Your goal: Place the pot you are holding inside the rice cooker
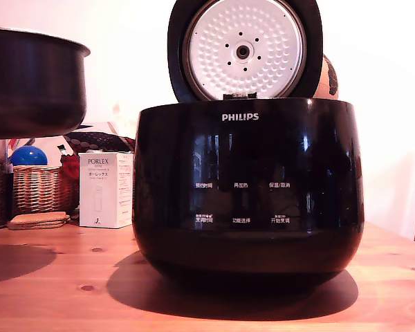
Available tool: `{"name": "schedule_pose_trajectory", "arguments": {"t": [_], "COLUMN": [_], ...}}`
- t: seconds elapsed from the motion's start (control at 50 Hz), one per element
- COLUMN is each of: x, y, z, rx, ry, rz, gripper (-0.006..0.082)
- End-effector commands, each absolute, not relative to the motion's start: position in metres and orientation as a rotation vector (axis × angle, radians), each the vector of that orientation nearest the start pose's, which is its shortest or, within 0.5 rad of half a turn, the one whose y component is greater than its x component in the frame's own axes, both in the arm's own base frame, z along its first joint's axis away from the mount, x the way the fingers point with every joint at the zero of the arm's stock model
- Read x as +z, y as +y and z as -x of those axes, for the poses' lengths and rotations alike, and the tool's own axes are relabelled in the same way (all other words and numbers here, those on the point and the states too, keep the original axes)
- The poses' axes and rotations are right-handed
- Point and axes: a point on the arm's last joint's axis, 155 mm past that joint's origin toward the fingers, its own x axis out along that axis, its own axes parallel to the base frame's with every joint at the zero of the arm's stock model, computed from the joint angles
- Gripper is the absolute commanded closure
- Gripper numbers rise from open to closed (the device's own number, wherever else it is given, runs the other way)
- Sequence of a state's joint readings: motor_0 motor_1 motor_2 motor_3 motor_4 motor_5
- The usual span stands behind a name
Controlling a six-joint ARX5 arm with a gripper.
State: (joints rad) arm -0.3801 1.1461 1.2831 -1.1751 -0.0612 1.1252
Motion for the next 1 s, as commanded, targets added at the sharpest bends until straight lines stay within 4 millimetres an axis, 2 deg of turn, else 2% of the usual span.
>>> {"name": "schedule_pose_trajectory", "arguments": {"t": [0.0,0.44,0.74,0.86,0.98], "x": [0.247,0.247,0.254,0.270,0.291], "y": [-0.085,-0.091,-0.127,-0.147,-0.176], "z": [-0.267,-0.266,-0.258,-0.258,-0.250], "rx": [-0.751,-0.763,-0.842,-0.874,-0.957], "ry": [0.696,0.683,0.602,0.520,0.411], "rz": [-1.269,-1.270,-1.178,-1.135,-1.047], "gripper": [0.0788,0.0788,0.0788,0.0789,0.0789]}}
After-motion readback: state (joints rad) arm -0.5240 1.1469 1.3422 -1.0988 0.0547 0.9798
